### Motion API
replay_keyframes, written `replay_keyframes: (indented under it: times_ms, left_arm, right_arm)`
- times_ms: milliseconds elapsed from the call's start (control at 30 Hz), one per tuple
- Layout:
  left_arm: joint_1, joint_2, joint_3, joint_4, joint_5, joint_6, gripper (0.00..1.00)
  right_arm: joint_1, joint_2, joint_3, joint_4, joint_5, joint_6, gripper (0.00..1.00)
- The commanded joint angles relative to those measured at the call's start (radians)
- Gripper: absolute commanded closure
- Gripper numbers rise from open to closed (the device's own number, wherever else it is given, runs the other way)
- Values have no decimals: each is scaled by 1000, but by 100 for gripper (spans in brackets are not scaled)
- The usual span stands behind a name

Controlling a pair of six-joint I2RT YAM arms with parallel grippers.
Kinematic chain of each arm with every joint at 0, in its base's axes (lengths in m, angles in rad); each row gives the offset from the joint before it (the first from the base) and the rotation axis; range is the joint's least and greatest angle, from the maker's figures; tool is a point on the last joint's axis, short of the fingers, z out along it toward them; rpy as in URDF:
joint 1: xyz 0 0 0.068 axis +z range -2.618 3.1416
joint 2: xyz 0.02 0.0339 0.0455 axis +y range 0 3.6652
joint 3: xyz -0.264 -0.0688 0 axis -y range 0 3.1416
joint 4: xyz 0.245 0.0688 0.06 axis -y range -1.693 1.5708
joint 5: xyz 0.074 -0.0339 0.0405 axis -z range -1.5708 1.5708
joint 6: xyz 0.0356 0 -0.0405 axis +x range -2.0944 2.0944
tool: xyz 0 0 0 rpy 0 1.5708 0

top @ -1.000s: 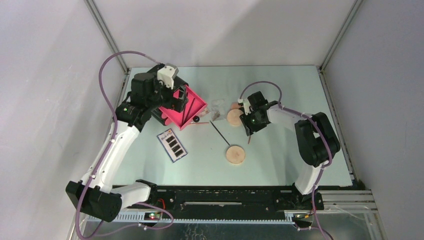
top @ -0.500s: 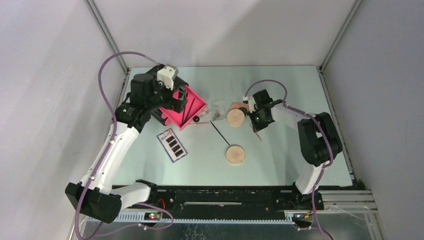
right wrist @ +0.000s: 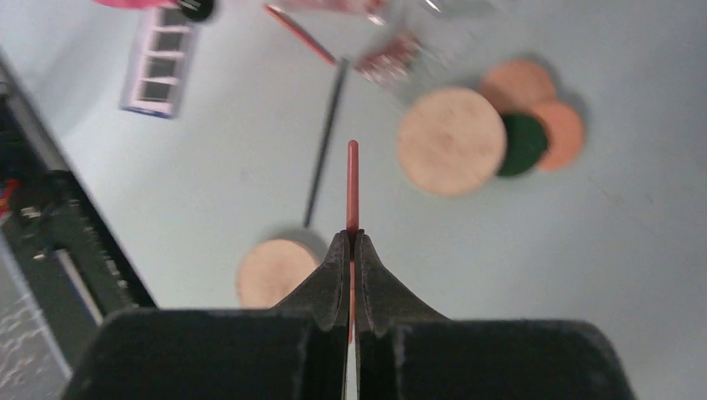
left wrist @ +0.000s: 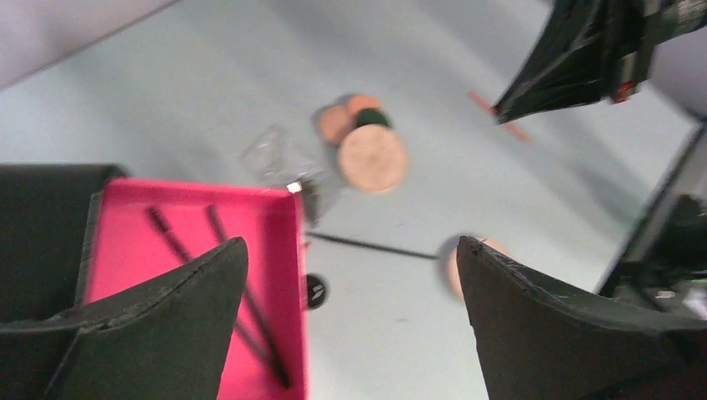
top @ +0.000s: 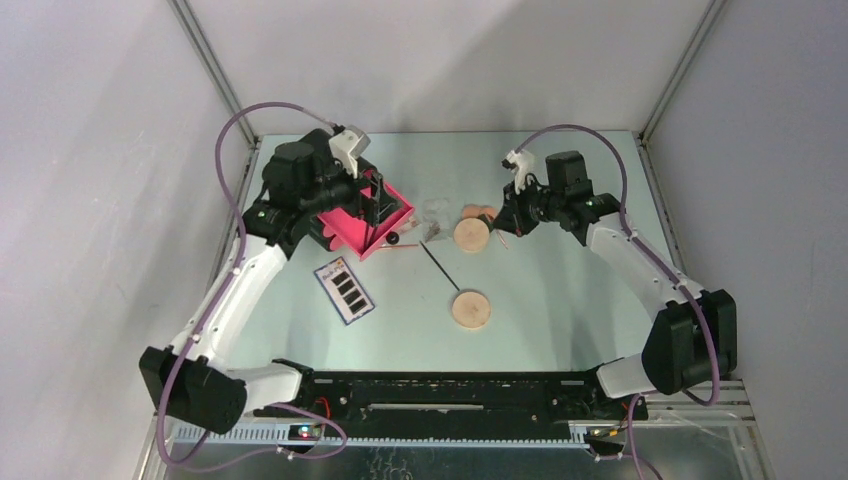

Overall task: Organize the makeup
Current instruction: Pick up the makeup brush from the center of the board.

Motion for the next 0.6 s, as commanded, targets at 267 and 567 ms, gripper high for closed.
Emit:
replay_keyframes:
  times_ms: [267, 567]
  left_arm:
    - [-64, 184, 9, 410, 417, -499, 9]
    - [-140, 211, -53, 629, 417, -633, 19]
  right_arm:
    - [42, 18, 167, 201, -541, 268, 100]
    - [60, 74, 174, 317, -625, 435, 100]
